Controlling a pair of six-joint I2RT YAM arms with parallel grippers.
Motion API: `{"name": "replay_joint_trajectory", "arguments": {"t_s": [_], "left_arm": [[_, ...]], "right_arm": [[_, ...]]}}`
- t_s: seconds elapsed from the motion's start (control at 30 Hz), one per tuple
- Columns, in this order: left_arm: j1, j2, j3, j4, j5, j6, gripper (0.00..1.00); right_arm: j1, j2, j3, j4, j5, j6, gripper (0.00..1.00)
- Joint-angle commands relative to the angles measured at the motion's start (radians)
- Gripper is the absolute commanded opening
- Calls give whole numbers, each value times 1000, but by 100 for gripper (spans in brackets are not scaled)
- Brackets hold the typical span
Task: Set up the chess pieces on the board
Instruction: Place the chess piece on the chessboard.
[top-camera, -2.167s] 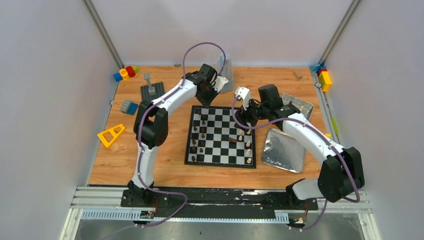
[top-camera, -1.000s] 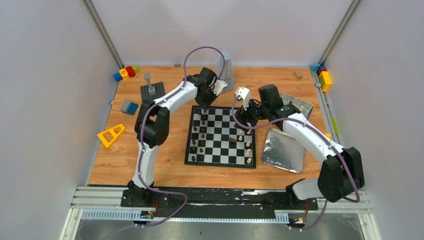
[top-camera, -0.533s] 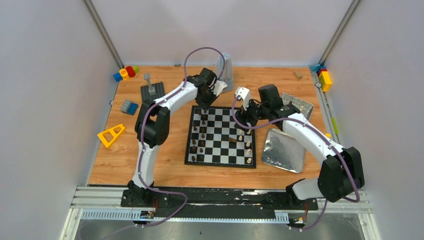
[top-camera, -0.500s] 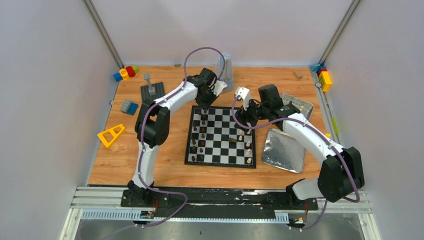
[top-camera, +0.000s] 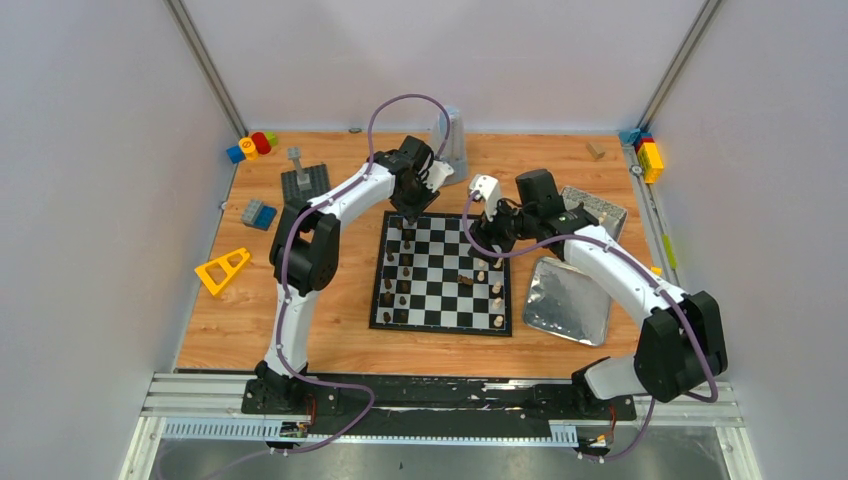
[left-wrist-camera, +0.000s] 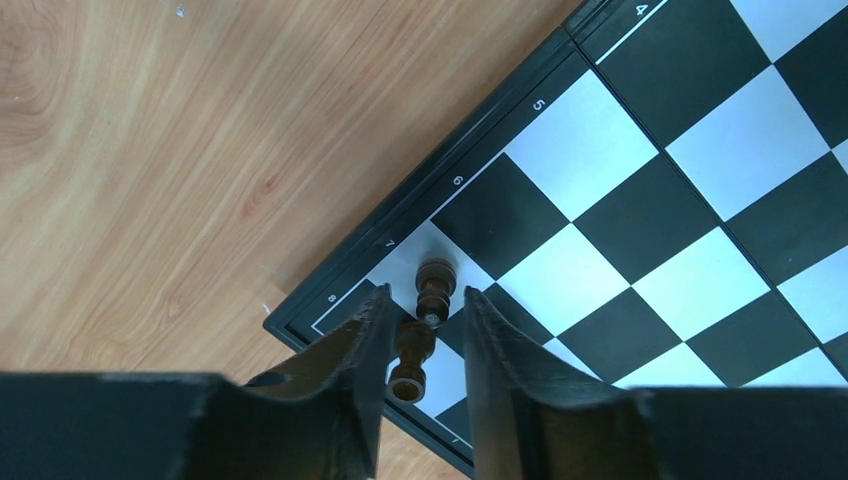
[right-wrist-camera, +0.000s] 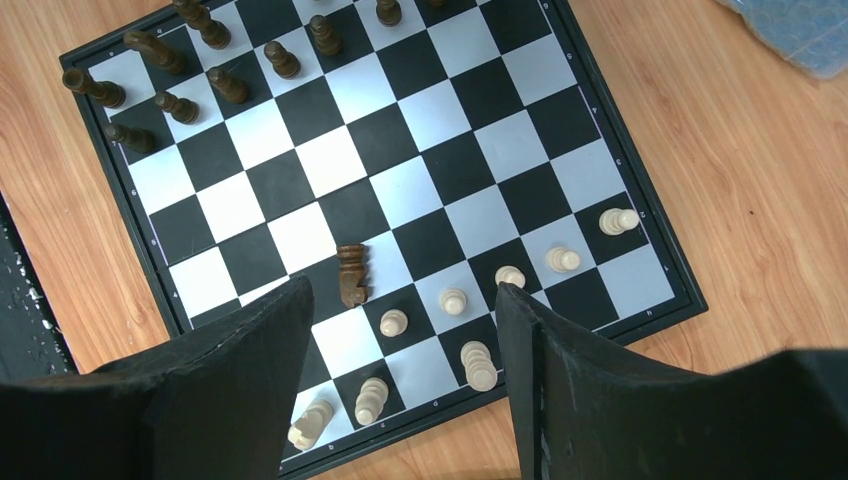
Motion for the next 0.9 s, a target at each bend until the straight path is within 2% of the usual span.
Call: {"name": "replay_joint_trajectory", "arguments": {"t_s": [0.0,0.33,0.57,0.87], "left_arm": [[-2,-18,2,11,-20,12,43],[7,-119,18,-23,3,11,55],[49,-268,-69,-34,51,3,64],[111,-486,-221,-17,97,-9,69]], "right_arm": [[-4,11,7,9,-26,-5,68],[8,70,39,-45,-68,4,65],[100,127,19,-87,51,-29,65],[193,232,49,-119,194,-61,66]]}}
